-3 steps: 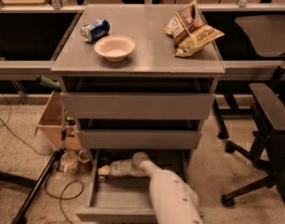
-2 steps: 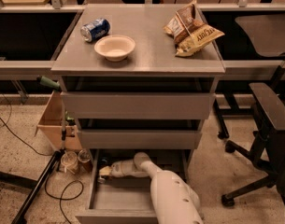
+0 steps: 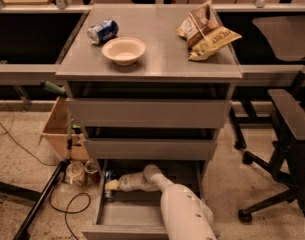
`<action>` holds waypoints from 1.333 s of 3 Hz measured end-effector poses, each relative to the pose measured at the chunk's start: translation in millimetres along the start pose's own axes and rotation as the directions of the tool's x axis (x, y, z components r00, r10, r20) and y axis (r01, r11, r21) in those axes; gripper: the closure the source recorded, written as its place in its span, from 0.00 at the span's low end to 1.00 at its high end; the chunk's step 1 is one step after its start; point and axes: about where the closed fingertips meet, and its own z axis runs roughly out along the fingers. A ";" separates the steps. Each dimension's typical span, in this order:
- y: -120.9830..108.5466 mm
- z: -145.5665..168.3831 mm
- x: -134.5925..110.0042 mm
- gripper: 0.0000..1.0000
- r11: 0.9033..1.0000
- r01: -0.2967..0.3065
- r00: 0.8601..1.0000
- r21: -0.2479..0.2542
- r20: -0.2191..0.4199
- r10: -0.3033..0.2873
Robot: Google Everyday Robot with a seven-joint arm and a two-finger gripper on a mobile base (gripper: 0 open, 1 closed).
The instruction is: Pick redbull can from bottom drawer and place on counter
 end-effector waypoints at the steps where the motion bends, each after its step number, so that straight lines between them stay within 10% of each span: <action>1: 5.4 9.5 6.9 1.00 0.999 0.001 1.000 -0.040 -0.025 -0.002; 4: 11.5 -11.6 9.4 1.00 0.993 -0.011 0.999 -0.116 -0.051 0.005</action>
Offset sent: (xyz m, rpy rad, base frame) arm -0.0069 0.0732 0.0000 0.2402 0.0654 0.2770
